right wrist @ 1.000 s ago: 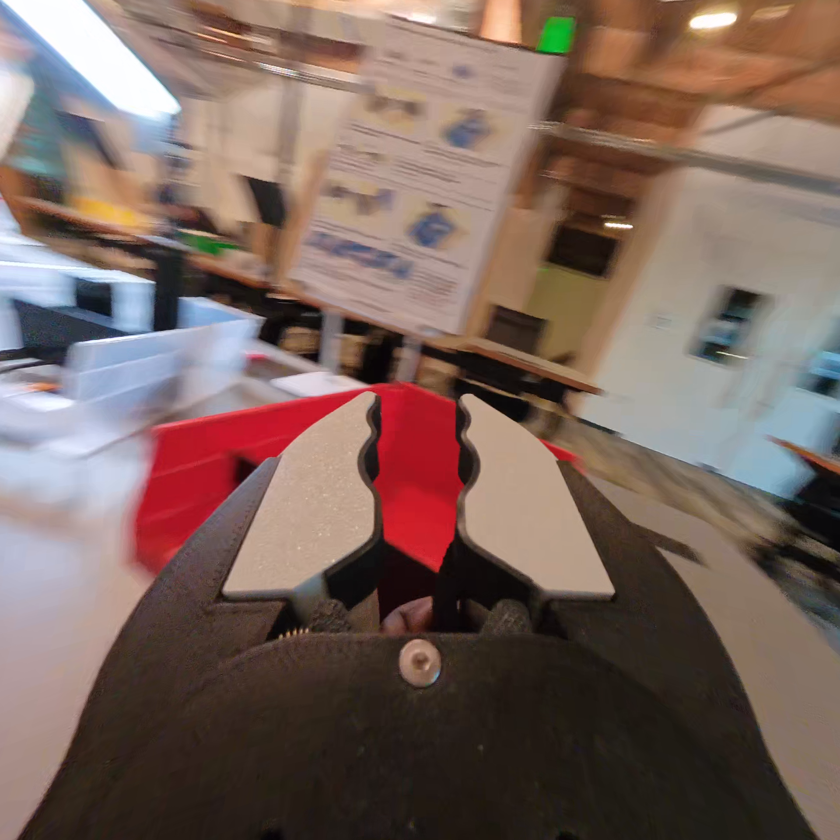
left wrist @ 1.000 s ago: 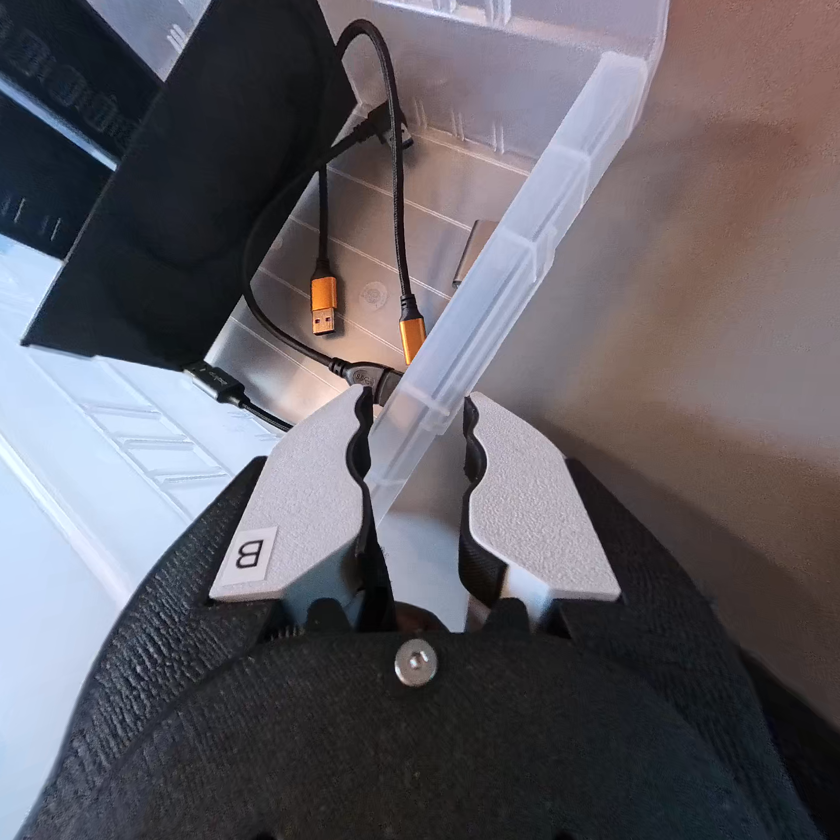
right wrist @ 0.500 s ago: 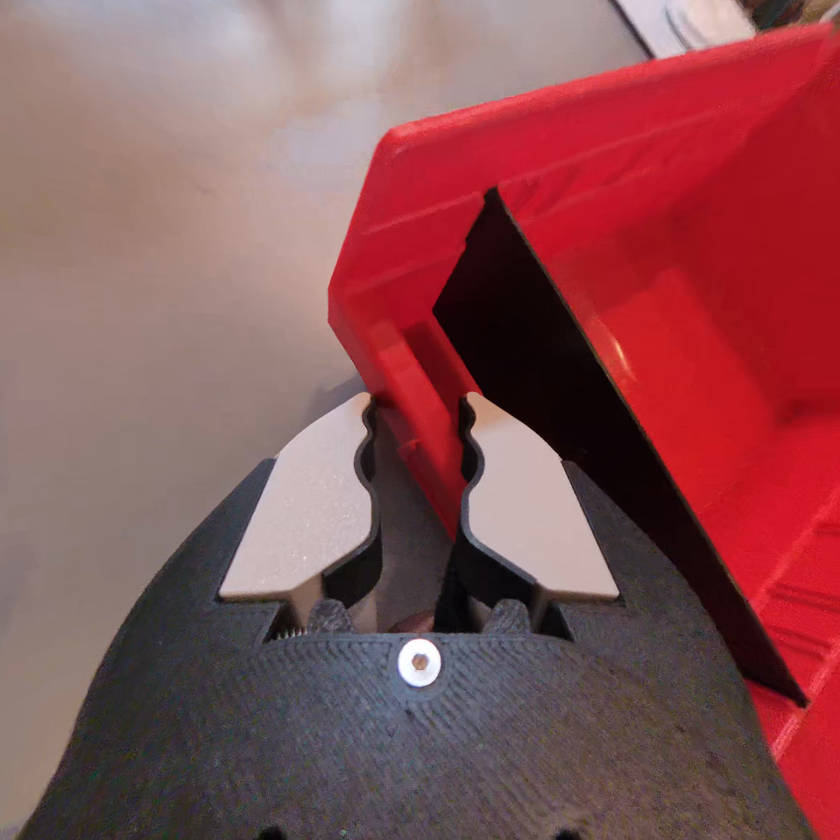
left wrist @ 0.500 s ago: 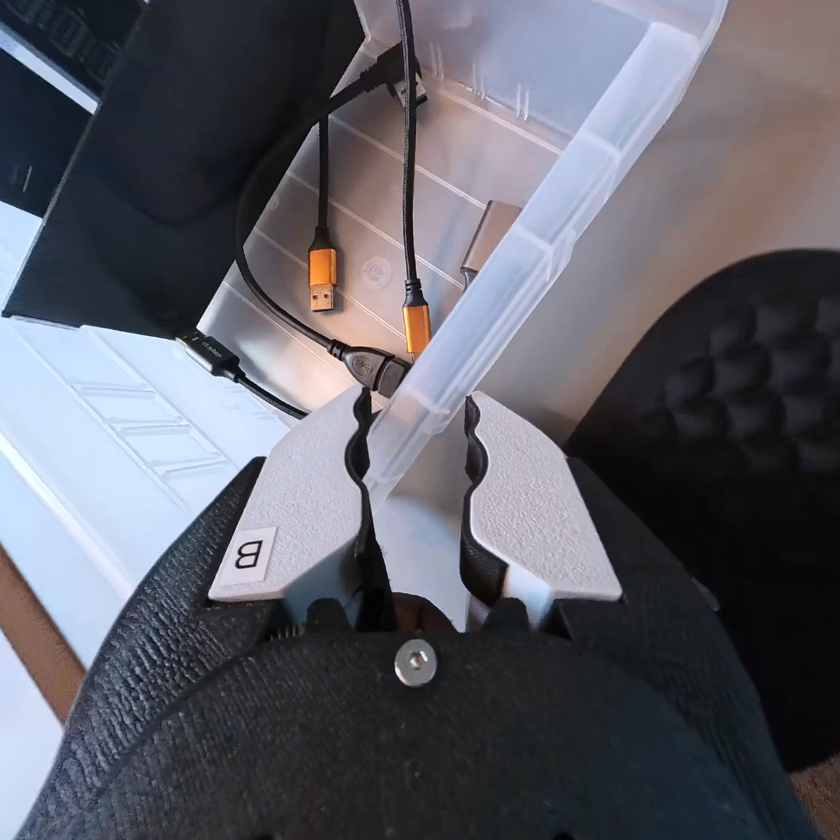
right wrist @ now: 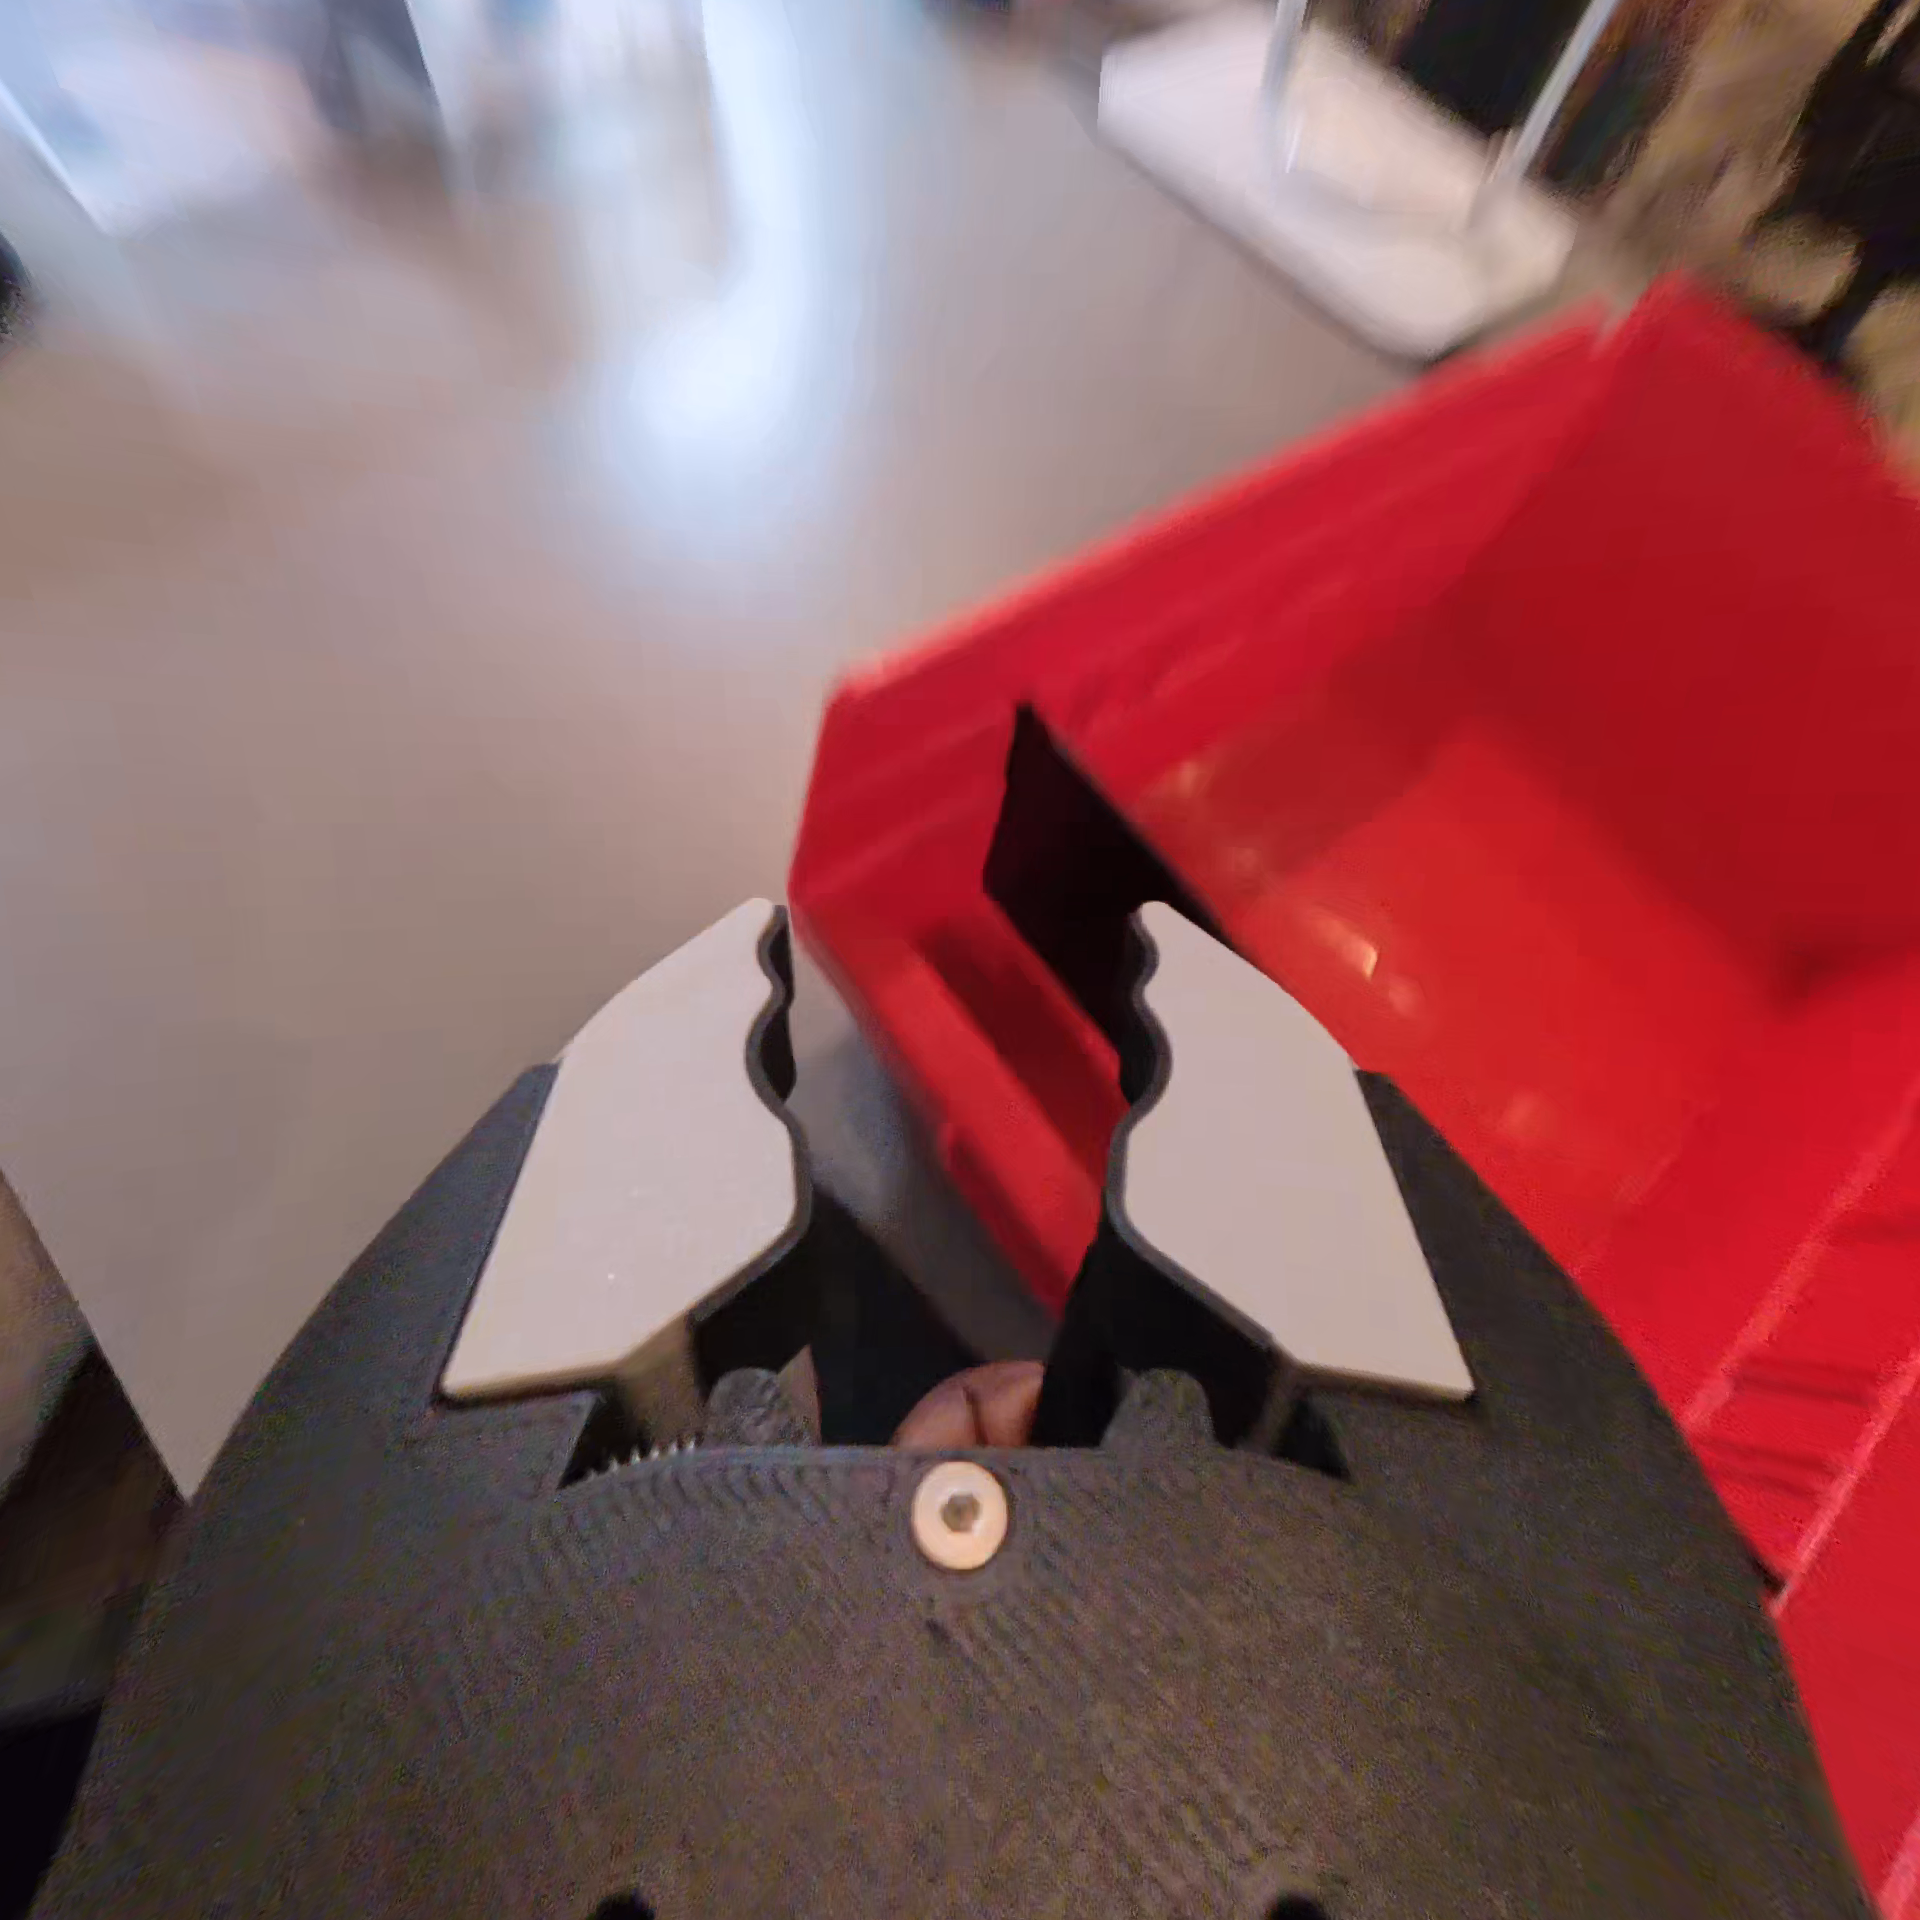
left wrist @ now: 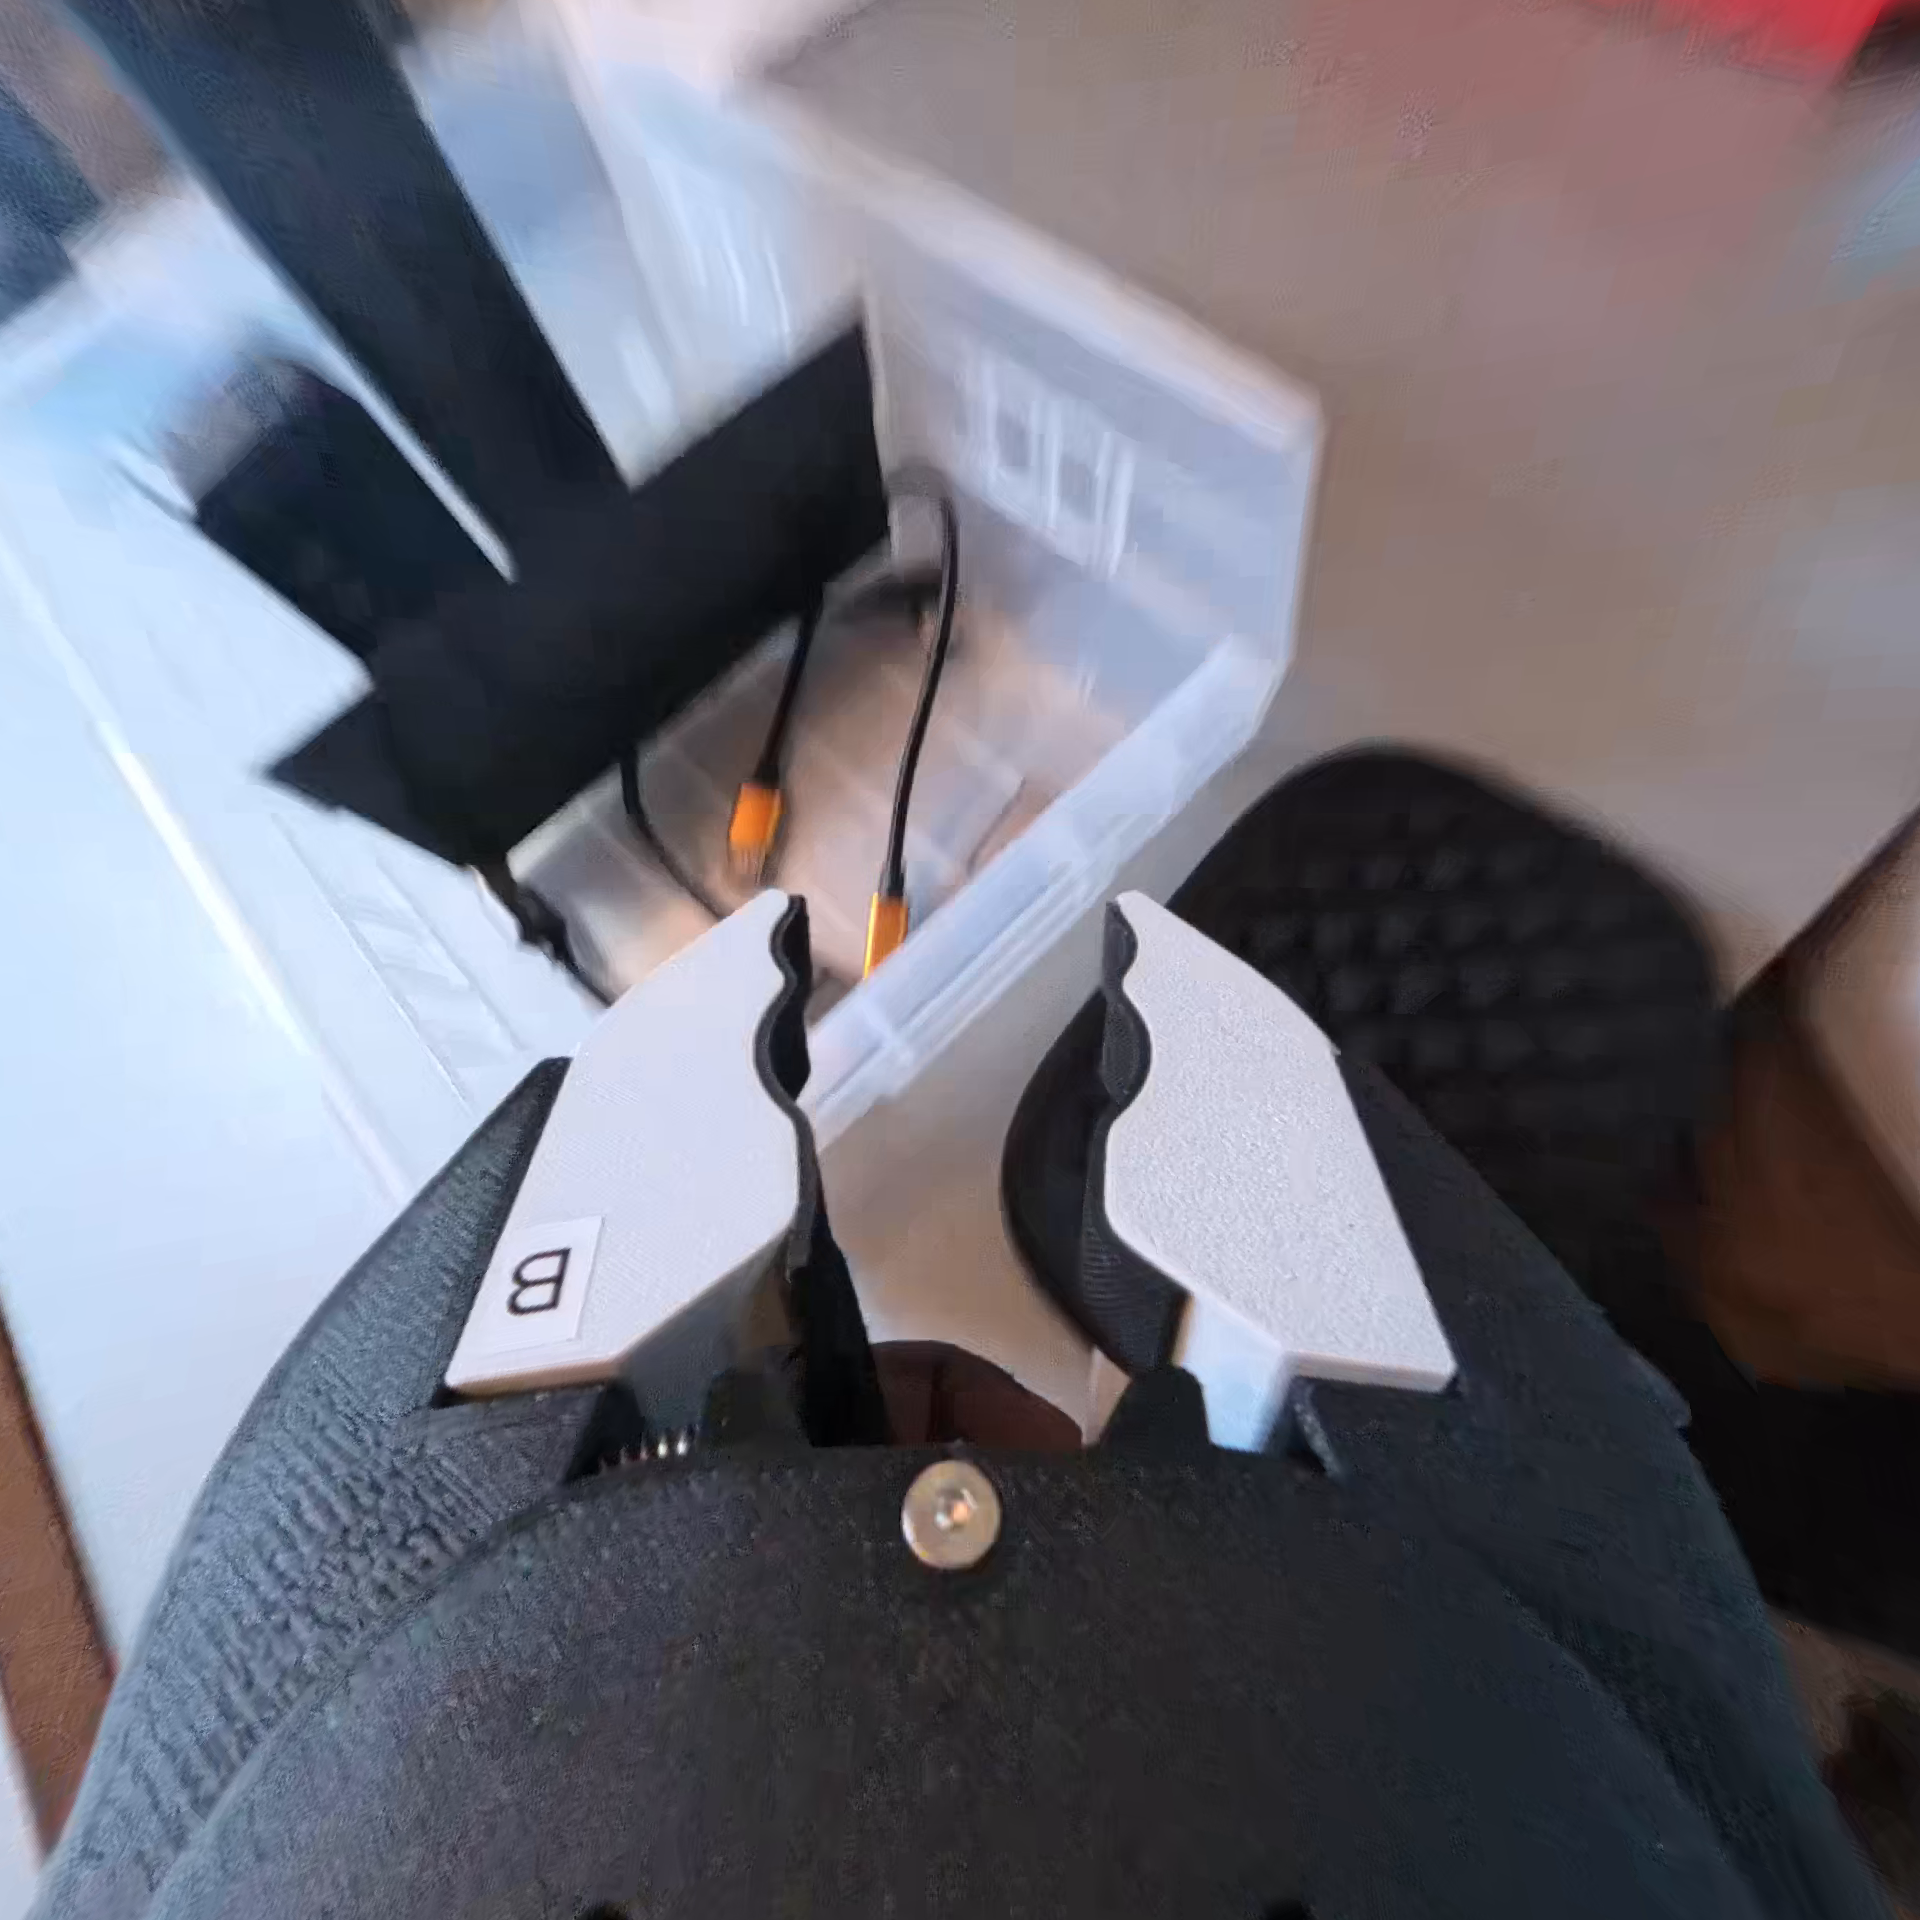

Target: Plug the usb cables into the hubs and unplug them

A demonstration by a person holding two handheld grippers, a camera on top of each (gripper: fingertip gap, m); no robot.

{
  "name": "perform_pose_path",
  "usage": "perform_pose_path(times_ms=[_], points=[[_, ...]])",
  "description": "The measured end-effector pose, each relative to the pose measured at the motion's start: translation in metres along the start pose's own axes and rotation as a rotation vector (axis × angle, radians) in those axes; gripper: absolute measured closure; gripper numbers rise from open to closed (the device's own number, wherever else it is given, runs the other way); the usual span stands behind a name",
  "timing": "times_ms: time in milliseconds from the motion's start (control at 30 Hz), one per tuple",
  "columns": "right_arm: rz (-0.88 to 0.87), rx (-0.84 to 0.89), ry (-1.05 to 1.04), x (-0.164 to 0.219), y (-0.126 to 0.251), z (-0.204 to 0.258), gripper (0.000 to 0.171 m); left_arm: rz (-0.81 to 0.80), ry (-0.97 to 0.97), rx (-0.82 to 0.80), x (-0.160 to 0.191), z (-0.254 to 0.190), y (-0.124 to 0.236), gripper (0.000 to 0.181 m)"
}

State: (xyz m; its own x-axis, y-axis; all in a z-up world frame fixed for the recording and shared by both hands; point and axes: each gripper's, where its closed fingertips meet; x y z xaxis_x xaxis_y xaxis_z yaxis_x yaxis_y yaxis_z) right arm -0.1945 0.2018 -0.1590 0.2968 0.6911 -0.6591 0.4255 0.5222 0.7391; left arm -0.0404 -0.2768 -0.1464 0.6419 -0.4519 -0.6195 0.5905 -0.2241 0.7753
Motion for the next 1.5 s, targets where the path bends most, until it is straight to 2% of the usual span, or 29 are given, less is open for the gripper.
perform_pose_path(times_ms=[33, 133, 200, 267, 367, 467, 533, 700, 767, 833, 900, 1033, 1133, 1233, 1367, 1500], points=[[-0.112, 0.013, 0.003, -0.02, 0.011, 0.0, 0.106, -0.116, 0.018, -0.004, -0.02, -0.003, 0.016, 0.122], [-0.449, 0.058, 0.087, -0.087, 0.04, 0.012, 0.095, -0.511, 0.176, -0.087, -0.095, 0.011, 0.061, 0.109], [-0.595, 0.056, 0.158, -0.127, 0.046, 0.031, 0.094, -0.633, 0.287, -0.083, -0.132, 0.024, 0.063, 0.093], [-0.7, 0.019, 0.223, -0.161, 0.039, 0.057, 0.094, -0.573, 0.302, -0.127, -0.152, 0.041, 0.038, 0.074], [-0.799, -0.147, 0.247, -0.188, 0.012, 0.103, 0.095, -0.448, 0.368, -0.276, -0.167, 0.089, -0.011, 0.07], [-0.813, -0.282, 0.188, -0.184, -0.022, 0.126, 0.1, -0.248, 0.452, -0.339, -0.158, 0.129, -0.069, 0.07], [-0.779, -0.32, 0.197, -0.174, -0.032, 0.135, 0.1, -0.164, 0.48, -0.351, -0.153, 0.145, -0.095, 0.07], [-0.796, -0.312, 0.17, -0.168, -0.033, 0.128, 0.104, -0.092, 0.473, -0.391, -0.159, 0.161, -0.117, 0.077], [-0.799, -0.332, 0.15, -0.169, -0.031, 0.126, 0.104, -0.066, 0.457, -0.41, -0.159, 0.166, -0.123, 0.088], [-0.809, -0.312, 0.155, -0.168, -0.029, 0.125, 0.105, -0.072, 0.425, -0.418, -0.162, 0.168, -0.127, 0.109], [-0.809, -0.283, 0.166, -0.168, -0.029, 0.122, 0.107, -0.084, 0.425, -0.409, -0.164, 0.167, -0.127, 0.11], [-0.805, -0.249, 0.151, -0.169, -0.031, 0.116, 0.108, -0.205, 0.339, -0.435, -0.186, 0.155, -0.105, 0.111], [-0.799, -0.233, 0.124, -0.17, -0.033, 0.11, 0.109, -0.345, 0.254, -0.453, -0.219, 0.131, -0.063, 0.111], [-0.791, -0.206, 0.125, -0.17, -0.036, 0.108, 0.11, -0.481, 0.162, -0.401, -0.256, 0.091, -0.019, 0.111], [-0.773, -0.193, 0.148, -0.169, -0.041, 0.113, 0.11, -0.567, 0.038, -0.178, -0.286, 0.013, 0.002, 0.111], [-0.766, -0.193, 0.159, -0.168, -0.042, 0.115, 0.11, -0.594, -0.009, 0.101, -0.291, -0.062, -0.013, 0.111]])
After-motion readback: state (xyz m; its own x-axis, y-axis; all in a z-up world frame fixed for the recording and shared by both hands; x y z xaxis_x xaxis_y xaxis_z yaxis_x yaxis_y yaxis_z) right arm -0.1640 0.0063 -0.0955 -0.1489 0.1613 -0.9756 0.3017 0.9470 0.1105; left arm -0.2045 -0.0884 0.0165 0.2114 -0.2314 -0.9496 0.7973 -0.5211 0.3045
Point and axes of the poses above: each gripper's, where its closed fingertips meet, y back along the fingers, x out of its underside, z = x × y across the jaws, and after that the axes turned 14 degrees about z, right-handed
